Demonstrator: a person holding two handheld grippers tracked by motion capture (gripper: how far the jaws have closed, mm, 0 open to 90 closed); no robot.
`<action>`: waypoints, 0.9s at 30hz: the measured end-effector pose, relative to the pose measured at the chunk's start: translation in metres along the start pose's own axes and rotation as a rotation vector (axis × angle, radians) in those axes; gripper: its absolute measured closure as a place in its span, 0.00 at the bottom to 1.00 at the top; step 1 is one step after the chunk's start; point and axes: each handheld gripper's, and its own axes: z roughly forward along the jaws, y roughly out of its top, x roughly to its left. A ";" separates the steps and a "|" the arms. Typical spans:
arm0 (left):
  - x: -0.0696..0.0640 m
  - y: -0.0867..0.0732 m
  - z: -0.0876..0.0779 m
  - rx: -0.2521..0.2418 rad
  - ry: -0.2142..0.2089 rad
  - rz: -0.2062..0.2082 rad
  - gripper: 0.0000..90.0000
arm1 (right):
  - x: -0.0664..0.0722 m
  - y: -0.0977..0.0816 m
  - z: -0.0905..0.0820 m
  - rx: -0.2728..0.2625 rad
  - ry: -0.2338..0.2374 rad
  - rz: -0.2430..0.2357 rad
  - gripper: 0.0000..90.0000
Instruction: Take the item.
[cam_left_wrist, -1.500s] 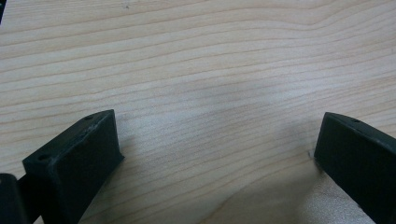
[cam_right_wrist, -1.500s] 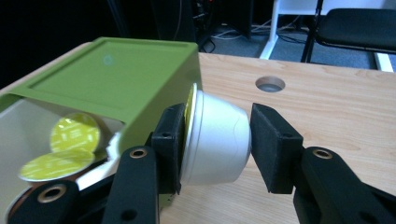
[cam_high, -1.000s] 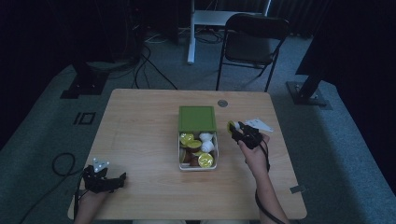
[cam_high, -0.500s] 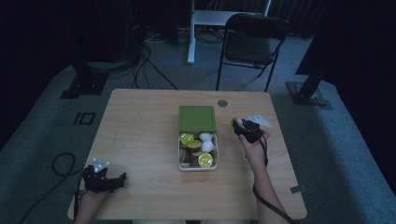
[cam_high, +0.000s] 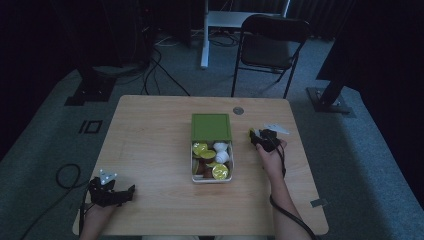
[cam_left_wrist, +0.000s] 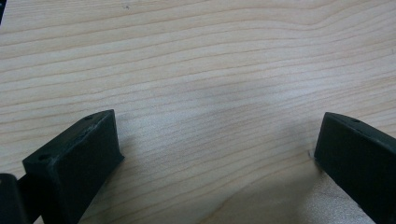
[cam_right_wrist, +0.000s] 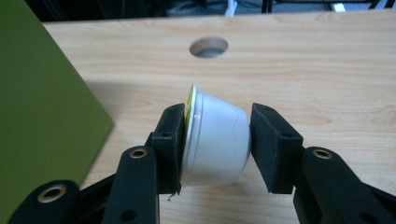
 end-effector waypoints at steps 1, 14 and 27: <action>0.000 0.000 0.000 0.000 0.000 0.000 0.00 | 0.000 -0.001 0.003 0.012 -0.003 0.005 0.63; 0.000 0.000 0.000 0.000 0.000 0.000 0.00 | -0.001 -0.013 0.015 0.089 -0.025 -0.012 0.63; 0.000 0.000 0.000 0.000 0.000 0.000 0.00 | -0.002 -0.016 0.016 0.094 -0.037 -0.050 0.53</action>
